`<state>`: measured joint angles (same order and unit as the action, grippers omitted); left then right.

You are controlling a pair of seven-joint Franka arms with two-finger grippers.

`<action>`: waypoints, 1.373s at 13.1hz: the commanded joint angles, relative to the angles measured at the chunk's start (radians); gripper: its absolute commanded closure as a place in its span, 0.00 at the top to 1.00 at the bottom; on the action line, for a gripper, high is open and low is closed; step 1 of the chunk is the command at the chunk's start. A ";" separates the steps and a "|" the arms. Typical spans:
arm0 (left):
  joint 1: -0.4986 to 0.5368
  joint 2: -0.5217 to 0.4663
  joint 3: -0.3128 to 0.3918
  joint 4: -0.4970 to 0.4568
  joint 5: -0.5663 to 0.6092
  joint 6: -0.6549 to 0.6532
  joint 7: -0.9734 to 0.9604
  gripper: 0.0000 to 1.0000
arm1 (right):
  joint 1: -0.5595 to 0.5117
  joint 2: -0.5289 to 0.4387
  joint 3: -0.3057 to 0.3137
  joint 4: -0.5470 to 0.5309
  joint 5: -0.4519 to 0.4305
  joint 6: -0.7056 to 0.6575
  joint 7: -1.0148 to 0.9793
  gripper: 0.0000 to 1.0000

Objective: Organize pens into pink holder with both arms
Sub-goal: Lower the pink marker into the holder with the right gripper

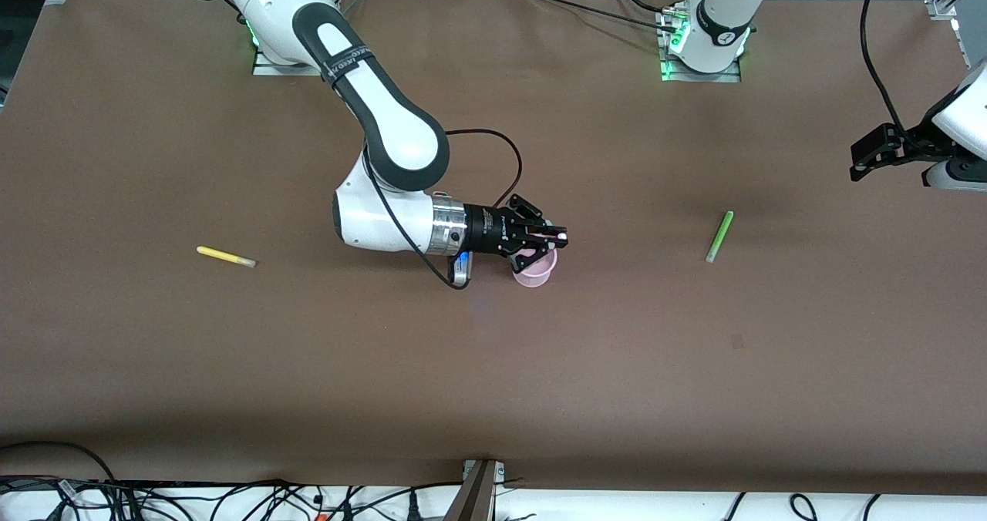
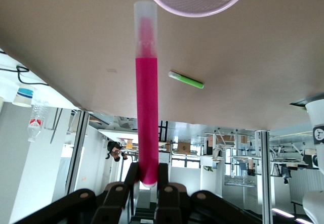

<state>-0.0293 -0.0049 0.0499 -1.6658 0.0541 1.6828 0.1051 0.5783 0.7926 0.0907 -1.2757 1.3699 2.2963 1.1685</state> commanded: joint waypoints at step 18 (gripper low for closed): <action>-0.008 0.014 -0.005 0.037 -0.020 -0.025 0.008 1.00 | 0.063 0.074 -0.003 -0.016 0.135 0.130 0.020 0.00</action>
<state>-0.0372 -0.0048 0.0442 -1.6635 0.0541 1.6828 0.1051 0.6377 0.8661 0.0892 -1.2960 1.4657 2.4162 1.1917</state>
